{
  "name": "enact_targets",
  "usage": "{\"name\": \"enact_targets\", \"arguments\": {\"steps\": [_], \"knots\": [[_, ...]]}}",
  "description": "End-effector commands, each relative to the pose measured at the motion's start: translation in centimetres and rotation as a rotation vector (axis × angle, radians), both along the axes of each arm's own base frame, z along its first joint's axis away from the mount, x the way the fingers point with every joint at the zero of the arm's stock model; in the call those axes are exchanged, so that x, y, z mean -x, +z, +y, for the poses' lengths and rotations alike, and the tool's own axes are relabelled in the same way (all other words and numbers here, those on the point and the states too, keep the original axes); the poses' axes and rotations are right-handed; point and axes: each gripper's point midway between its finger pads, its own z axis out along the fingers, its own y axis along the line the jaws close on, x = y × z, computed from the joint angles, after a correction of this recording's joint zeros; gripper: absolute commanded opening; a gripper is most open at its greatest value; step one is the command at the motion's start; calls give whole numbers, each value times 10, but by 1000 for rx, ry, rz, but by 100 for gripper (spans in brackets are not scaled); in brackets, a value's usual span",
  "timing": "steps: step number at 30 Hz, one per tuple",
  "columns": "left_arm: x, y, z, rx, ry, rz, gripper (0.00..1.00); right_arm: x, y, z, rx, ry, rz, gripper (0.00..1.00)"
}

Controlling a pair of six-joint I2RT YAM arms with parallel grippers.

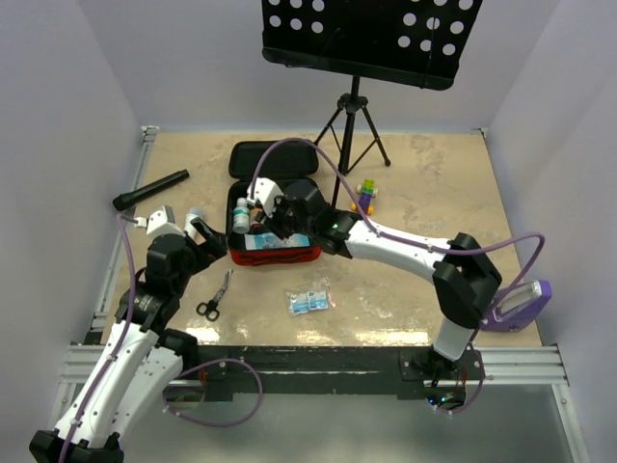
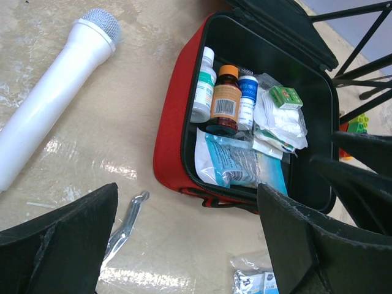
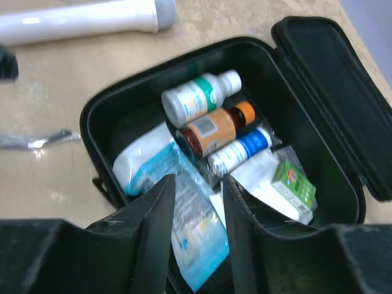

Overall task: Organize the medicine kit
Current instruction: Place the medical item at the medicine box, then move the scissors to the center of the board.

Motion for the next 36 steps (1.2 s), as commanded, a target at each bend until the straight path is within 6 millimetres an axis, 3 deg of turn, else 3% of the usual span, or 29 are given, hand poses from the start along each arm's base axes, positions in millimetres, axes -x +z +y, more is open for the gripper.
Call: {"name": "enact_targets", "arguments": {"steps": [1, 4, 7, 9, 12, 16, 20, 23, 27, 32, 36], "knots": [[-3, 8, 3, -11, 7, -23, 100, 13, 14, 35, -115, 31, 58, 41], [-3, 11, 7, -19, 27, -28, 100, 60, 17, 60, -169, 71, 64, 46], [-3, 9, 10, -27, 43, -18, 100, 86, 0, 71, -221, -19, 157, 41], [-2, 1, 10, -37, 45, 19, 100, 92, -4, 69, -273, -90, 223, 36], [0, -17, 5, -28, 40, 116, 98, 105, 8, 54, -387, -139, 274, 36], [5, -51, -5, 13, 29, 248, 93, 103, 13, 30, -431, -234, 285, 41], [14, -78, -6, 41, 55, 325, 89, 87, -12, 1, -371, -397, 260, 40], [18, -85, -4, 36, 76, 358, 87, 88, -17, -15, -377, -431, 262, 40], [24, -90, -3, -25, 75, 419, 86, 94, -10, -28, -407, -427, 263, 41], [44, -111, -19, -138, 18, 550, 84, 104, -13, -34, -428, -395, 288, 42], [43, -118, -19, -179, 24, 575, 84, 115, -6, -36, -489, -350, 321, 42]]}}
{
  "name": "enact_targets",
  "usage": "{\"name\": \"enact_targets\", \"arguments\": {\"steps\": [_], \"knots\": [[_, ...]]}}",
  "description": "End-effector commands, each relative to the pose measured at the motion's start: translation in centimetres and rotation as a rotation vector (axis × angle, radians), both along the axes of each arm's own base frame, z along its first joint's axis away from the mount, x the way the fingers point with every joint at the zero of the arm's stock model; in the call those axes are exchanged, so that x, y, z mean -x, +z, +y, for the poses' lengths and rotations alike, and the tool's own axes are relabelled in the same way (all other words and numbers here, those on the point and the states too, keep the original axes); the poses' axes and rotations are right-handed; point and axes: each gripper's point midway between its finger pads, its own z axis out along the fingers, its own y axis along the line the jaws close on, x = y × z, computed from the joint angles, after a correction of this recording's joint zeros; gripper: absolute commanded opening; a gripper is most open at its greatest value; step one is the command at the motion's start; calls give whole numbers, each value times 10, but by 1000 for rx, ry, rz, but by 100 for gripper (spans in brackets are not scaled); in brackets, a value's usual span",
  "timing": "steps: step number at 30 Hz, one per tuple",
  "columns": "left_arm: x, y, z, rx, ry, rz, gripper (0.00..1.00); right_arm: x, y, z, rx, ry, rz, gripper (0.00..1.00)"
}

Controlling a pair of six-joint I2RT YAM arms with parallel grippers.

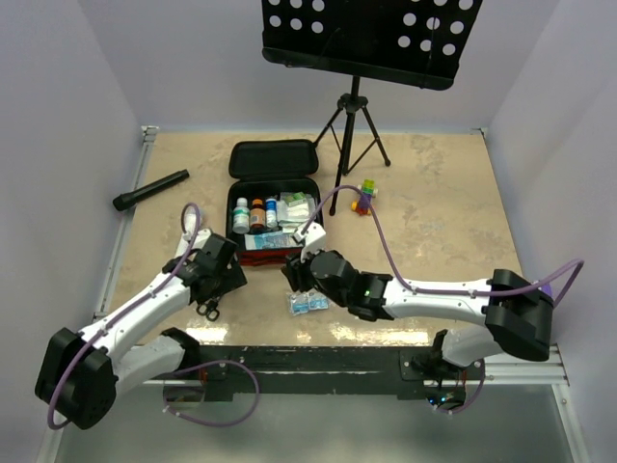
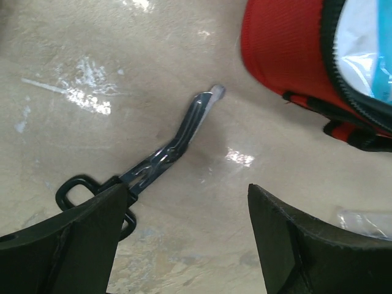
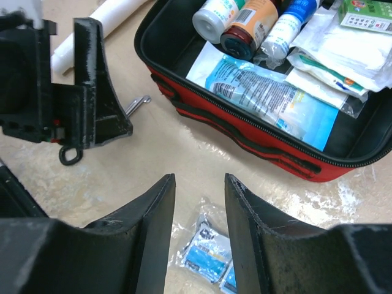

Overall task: Organize the medicine kit
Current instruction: Move the scissors to the center of the board.

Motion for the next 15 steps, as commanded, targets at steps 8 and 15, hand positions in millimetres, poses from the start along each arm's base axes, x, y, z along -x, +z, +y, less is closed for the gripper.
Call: {"name": "enact_targets", "arguments": {"steps": [8, 15], "knots": [[-17, -11, 9, -121, 20, 21, 86, 23, 42, -13, -156, 87, -26, 43], [-17, -35, -2, -101, -28, 68, 82, 31, 62, -32, -205, 83, -44, 44]]}}
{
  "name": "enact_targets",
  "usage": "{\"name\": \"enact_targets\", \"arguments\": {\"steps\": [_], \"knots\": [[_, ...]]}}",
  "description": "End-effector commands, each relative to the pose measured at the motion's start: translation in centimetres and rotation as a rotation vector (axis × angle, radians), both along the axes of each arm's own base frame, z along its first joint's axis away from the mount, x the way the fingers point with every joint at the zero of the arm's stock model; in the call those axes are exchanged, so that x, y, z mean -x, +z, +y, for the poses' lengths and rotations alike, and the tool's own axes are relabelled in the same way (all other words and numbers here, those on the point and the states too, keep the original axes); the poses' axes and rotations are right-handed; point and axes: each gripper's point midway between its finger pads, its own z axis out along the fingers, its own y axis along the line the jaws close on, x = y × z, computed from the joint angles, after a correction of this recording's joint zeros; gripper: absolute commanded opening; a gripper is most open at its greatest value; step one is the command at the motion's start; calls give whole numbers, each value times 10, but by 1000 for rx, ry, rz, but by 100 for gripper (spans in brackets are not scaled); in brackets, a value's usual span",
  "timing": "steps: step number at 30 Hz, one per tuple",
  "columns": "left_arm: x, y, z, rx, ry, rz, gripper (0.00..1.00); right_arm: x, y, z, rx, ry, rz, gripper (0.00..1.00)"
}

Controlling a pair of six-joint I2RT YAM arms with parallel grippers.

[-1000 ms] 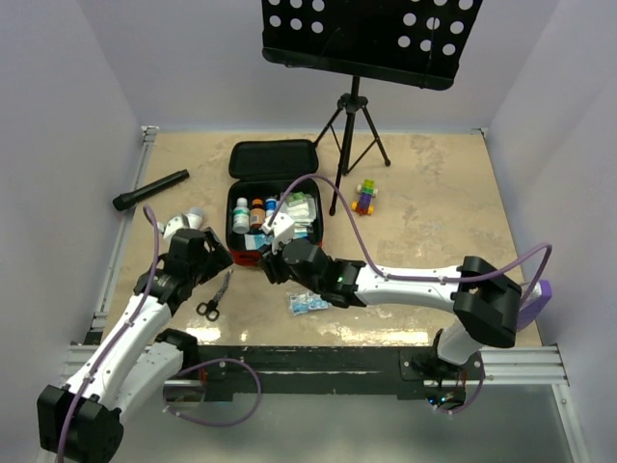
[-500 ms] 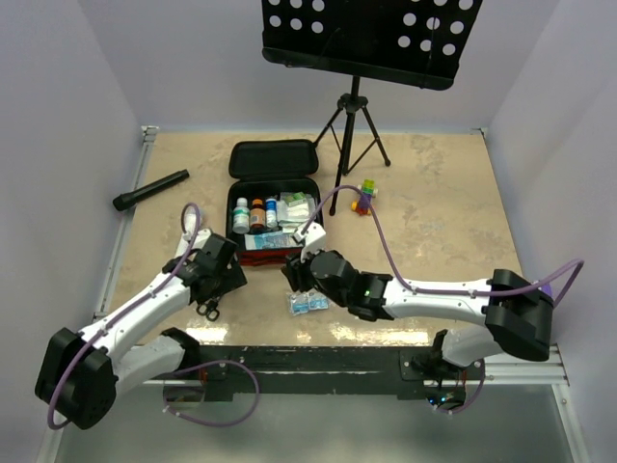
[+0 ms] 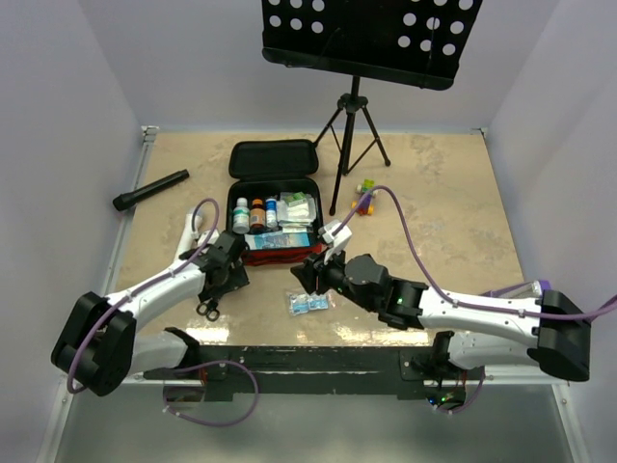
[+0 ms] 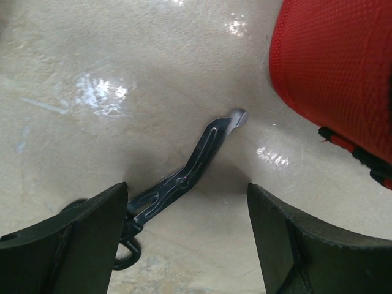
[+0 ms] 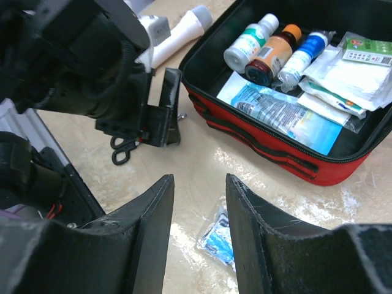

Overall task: Organize the medicine kit
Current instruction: Move the scissors to the center of the board.

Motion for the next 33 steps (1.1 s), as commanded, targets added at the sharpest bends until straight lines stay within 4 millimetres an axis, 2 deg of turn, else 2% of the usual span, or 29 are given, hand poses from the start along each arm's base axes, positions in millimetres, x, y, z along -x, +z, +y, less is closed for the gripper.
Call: {"name": "enact_targets", "arguments": {"steps": [1, 5, 11, 16, 18, 22, 26, 29, 33], "knots": [[-11, -9, -15, 47, -42, -9, 81, 7, 16, -9, -48, 12, -14, 44], [0, -24, -26, 111, -67, 33, 70, 6, 20, -16, -52, -5, -20, 44], [2, -18, -33, 162, -104, -6, 57, 6, 13, -17, -40, -12, -10, 44], [-1, -11, -47, 220, -164, -32, 43, 5, 9, -16, -33, -15, 1, 44], [-3, -6, -44, 202, -165, -49, 45, 5, 7, -15, -31, -17, 8, 44], [-3, 2, -27, 139, -111, -80, 65, 6, 9, -13, -42, -9, 12, 44], [-4, -4, -24, 106, -89, -51, 75, 7, 8, -10, -41, 0, 20, 44], [-6, -13, -23, 78, -100, -24, 75, 9, 9, -9, -47, 6, 27, 44], [-5, -23, -38, 117, -163, 7, 60, 10, 13, -12, -58, 3, 31, 44]]}}
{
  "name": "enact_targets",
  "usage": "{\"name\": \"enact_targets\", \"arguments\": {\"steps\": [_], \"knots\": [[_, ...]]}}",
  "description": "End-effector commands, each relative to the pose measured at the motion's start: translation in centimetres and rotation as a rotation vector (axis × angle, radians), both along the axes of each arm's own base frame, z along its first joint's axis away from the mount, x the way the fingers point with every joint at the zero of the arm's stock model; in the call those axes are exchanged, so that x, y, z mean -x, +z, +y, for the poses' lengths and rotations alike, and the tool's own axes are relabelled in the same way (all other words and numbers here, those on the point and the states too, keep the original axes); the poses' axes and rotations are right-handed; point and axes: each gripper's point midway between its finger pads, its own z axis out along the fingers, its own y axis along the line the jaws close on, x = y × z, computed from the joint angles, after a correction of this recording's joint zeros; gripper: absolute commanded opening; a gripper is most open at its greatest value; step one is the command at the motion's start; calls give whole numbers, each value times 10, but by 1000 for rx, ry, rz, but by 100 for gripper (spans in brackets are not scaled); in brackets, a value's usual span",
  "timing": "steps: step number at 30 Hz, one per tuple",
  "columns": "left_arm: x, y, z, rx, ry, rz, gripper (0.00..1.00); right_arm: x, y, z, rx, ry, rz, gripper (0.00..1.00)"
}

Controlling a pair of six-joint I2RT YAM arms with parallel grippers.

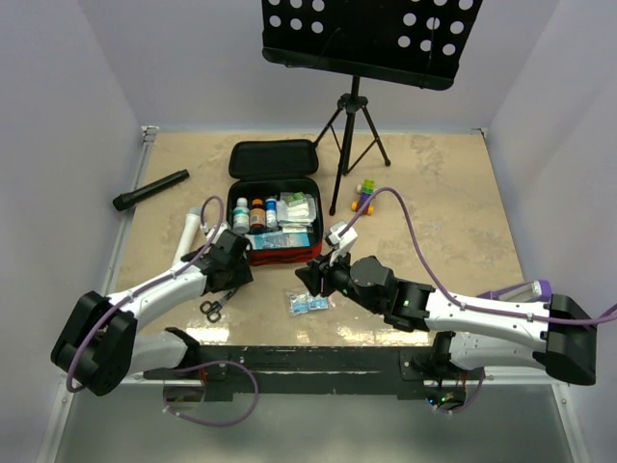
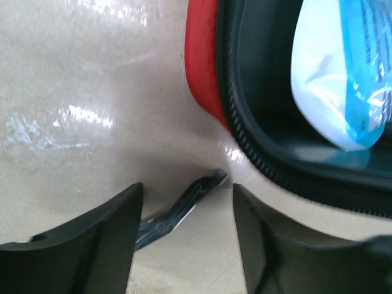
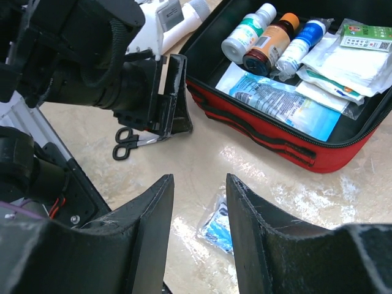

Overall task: Organize the medicine kit
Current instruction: Move the scissors to the center of the board.

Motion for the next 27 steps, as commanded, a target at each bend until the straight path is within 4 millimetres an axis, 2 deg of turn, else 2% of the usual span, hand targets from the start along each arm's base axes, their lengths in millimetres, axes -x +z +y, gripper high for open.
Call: {"name": "enact_targets", "arguments": {"steps": [1, 5, 11, 16, 19, 22, 25, 27], "knots": [[17, -24, -11, 12, -72, 83, 56, 4, 12, 1, -44, 8, 13, 44], [23, -20, -31, 32, -144, 59, 42, 4, 12, -3, -46, -2, 16, 44], [37, -21, -62, 76, -236, 56, 29, 3, 8, -2, -27, -5, 25, 44], [53, -27, -98, 147, -339, 75, 18, 4, 8, -7, -24, -16, 36, 44], [55, -23, -121, 175, -395, 50, 18, 4, 9, -15, -23, -35, 34, 44], [47, -12, -132, 187, -398, 15, 19, 4, 6, -22, -15, -51, 38, 44], [32, 10, -137, 196, -387, -61, 24, 8, 4, -23, -17, -37, 49, 46], [24, 28, -139, 202, -380, -108, 33, 12, 1, -20, -19, -12, 57, 49]]}}
